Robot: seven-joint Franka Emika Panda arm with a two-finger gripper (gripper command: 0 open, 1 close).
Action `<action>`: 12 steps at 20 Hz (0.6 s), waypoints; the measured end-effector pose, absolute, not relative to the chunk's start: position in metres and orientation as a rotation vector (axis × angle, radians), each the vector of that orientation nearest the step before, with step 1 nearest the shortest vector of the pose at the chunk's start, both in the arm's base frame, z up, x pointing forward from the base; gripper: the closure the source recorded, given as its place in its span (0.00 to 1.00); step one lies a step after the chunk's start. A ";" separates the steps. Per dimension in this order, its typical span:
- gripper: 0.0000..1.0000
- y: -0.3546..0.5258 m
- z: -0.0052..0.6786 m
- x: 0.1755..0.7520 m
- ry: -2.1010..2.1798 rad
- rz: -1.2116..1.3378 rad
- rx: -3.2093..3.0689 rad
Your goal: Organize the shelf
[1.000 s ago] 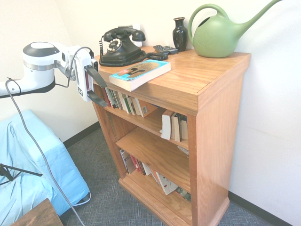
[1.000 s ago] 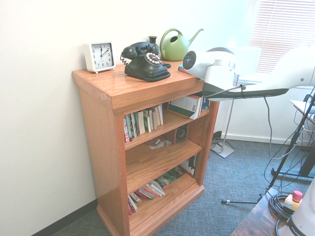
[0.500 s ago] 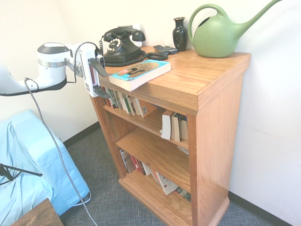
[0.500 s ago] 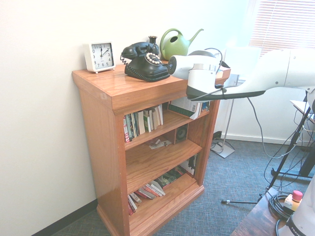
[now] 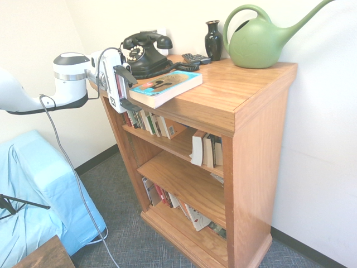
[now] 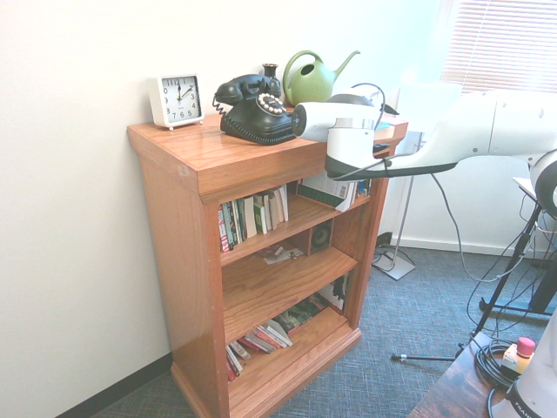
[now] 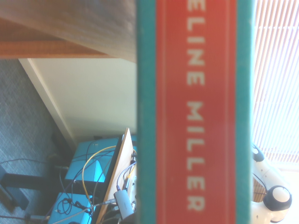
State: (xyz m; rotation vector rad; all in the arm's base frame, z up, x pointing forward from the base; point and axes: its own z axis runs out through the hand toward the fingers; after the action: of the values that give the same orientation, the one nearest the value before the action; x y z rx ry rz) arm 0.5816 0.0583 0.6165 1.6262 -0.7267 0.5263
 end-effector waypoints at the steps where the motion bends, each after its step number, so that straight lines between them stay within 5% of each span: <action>1: 0.00 0.057 0.615 0.583 -0.727 0.524 1.625; 12: 0.00 0.049 0.609 0.607 -0.739 0.535 1.614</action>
State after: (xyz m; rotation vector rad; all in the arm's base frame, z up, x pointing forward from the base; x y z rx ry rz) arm 0.6069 0.0485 0.6093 1.6144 -0.7395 0.5353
